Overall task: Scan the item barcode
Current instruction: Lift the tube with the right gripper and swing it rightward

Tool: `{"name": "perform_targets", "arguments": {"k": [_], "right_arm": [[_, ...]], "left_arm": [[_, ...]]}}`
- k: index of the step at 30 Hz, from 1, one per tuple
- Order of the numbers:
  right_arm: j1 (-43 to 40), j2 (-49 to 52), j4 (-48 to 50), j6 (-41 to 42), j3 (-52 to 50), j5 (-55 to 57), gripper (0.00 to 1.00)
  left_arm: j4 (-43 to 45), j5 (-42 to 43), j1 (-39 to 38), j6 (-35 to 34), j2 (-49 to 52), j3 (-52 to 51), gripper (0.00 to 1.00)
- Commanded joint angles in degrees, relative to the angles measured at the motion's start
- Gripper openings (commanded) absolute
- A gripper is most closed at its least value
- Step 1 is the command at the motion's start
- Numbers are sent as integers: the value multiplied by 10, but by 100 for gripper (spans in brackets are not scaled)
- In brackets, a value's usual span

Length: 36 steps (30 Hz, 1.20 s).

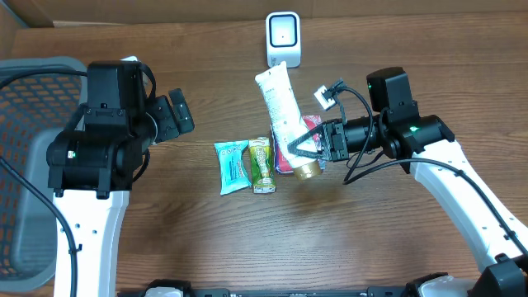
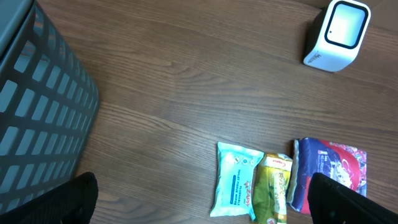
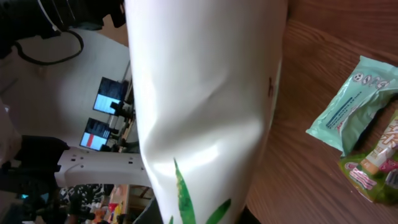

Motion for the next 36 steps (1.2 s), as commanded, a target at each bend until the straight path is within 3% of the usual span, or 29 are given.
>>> {"name": "perform_targets", "arguments": {"k": [1, 14, 28, 31, 36], "right_arm": [[-3, -9, 6, -34, 18, -25, 4], [-4, -9, 10, -34, 18, -109, 4], [-4, -9, 10, -36, 18, -94, 4], [-4, -9, -7, -36, 18, -26, 4], [3, -9, -104, -110, 17, 203, 4]], "left_arm": [[0, -7, 1, -6, 2, 4, 99], [0, -7, 1, -5, 2, 4, 100], [0, -7, 1, -5, 2, 4, 99], [0, -7, 1, -6, 2, 4, 100], [0, -7, 1, -5, 2, 4, 100]]}}
